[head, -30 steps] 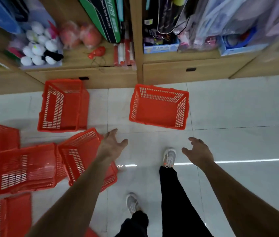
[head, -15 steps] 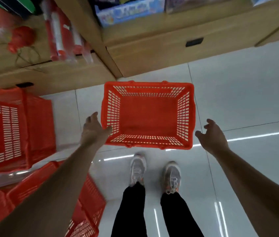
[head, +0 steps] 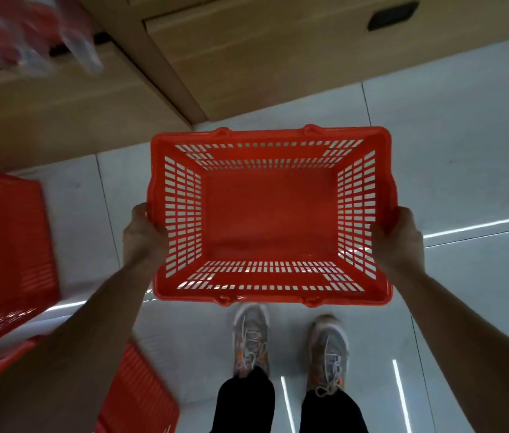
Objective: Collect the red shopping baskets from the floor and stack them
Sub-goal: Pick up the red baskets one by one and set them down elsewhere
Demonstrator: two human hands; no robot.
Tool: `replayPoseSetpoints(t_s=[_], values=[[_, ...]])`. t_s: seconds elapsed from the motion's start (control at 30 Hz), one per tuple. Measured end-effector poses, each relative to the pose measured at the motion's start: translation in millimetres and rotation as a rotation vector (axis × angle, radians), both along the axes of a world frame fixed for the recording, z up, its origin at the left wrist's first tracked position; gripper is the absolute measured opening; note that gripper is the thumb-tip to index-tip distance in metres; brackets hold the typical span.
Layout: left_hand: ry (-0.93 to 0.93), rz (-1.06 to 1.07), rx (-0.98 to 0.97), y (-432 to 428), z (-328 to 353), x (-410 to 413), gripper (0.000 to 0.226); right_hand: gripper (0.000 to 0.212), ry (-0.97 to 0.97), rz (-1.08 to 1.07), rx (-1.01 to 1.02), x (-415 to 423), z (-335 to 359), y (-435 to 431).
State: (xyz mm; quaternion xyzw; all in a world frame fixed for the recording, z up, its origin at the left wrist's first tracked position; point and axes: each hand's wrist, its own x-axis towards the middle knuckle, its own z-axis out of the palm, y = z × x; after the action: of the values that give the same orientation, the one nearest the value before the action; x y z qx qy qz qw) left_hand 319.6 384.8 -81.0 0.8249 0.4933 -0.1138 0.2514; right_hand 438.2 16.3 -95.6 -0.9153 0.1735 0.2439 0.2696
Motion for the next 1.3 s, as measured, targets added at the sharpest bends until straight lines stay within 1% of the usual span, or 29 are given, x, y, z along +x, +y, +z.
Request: replayPoseSetpoints(t_s=[0.07, 0.17, 0.33, 0.4, 0.57, 0.7, 0.77, 0.87, 0.97, 1.07, 1.2, 1.3], values=[[-0.033, 0.022, 0.019, 0, 24, -7, 0.046, 0.044, -0.014, 0.028, 0.018, 0, 24, 1], [-0.115, 0.115, 0.017, 2, 82, -22, 0.041, 0.04, -0.056, 0.034, 0.018, 0, 80, 9], [-0.217, 0.35, 0.072, 23, 212, -65, 0.039, 0.042, 0.004, 0.094, 0.076, -5, 202, 34], [-0.253, 0.443, 0.087, 25, 270, -91, 0.036, 0.04, -0.021, 0.154, 0.089, -8, 257, 46], [-0.317, 0.624, 0.232, -4, 428, -182, 0.016, 0.034, -0.135, 0.326, 0.158, -33, 401, 82], [-0.408, 0.886, 0.334, -55, 542, -279, 0.005, 0.035, -0.18, 0.522, 0.25, -74, 496, 107], [-0.421, 1.014, 0.361, -86, 586, -331, 0.01, 0.035, -0.198, 0.622, 0.298, -100, 533, 120], [-0.482, 1.167, 0.409, -137, 630, -409, 0.023, 0.033, -0.214, 0.799, 0.399, -148, 579, 143], [-0.461, 1.365, 0.51, -199, 657, -485, 0.025, 0.033, -0.188, 1.0, 0.499, -210, 617, 166], [-0.491, 1.579, 0.571, -266, 670, -558, 0.016, 0.03, -0.163, 1.184, 0.567, -285, 648, 185], [-0.481, 1.876, 0.643, -363, 676, -645, 0.027, 0.025, -0.155, 1.427, 0.642, -404, 680, 191], [-0.544, 2.067, 0.716, -441, 680, -704, 0.031, 0.028, -0.137, 1.604, 0.665, -502, 697, 177]])
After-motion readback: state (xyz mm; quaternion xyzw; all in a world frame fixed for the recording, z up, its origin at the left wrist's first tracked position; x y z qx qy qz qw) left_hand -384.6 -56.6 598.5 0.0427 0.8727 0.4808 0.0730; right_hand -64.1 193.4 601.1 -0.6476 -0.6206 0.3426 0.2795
